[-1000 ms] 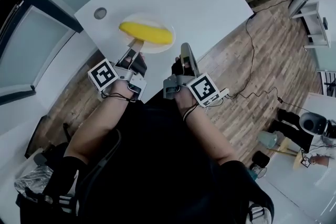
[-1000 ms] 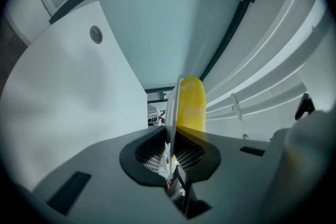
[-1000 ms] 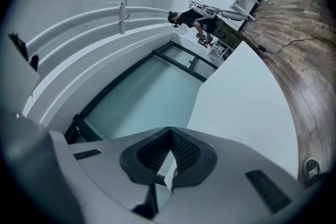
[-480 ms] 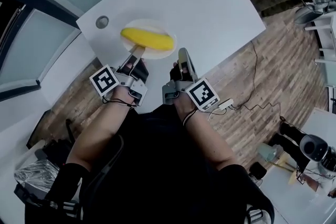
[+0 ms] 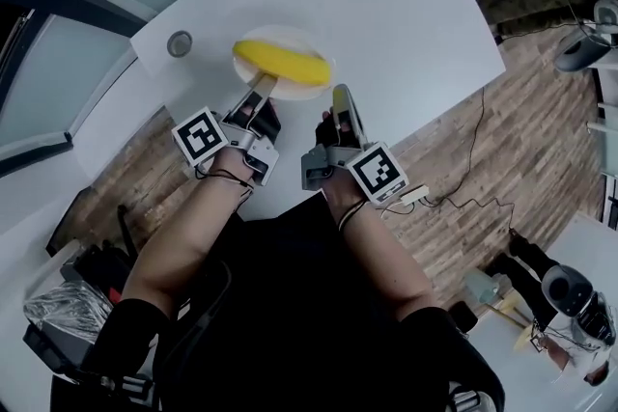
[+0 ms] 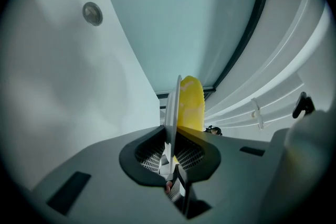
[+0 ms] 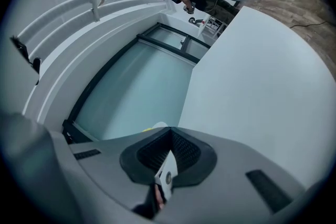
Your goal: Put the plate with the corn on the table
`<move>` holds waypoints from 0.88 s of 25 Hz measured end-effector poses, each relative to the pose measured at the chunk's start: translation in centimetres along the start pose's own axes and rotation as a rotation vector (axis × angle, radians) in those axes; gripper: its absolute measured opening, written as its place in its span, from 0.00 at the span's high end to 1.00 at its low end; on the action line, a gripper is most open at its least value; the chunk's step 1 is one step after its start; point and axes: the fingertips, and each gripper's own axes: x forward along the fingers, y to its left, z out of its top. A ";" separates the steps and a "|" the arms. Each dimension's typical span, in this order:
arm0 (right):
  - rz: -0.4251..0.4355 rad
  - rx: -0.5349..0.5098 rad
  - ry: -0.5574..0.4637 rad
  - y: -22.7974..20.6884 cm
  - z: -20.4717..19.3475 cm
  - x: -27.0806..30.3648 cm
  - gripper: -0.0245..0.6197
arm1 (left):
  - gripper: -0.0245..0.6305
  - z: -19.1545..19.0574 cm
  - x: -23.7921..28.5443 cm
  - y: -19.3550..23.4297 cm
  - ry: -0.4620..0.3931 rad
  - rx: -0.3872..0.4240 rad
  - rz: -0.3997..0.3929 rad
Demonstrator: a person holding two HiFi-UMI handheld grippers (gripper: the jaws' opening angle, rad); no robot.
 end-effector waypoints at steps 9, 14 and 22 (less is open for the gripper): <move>-0.041 0.020 0.004 -3.9 0.9 4.0 0.96 | 0.92 2.4 5.7 4.3 0.021 0.003 0.013; -0.072 0.013 0.028 -5.5 0.8 6.0 0.96 | 0.92 2.8 7.0 6.2 0.012 -0.030 0.009; -0.110 0.019 0.049 -7.4 0.5 7.6 0.96 | 0.92 1.9 8.0 8.3 0.037 -0.054 0.048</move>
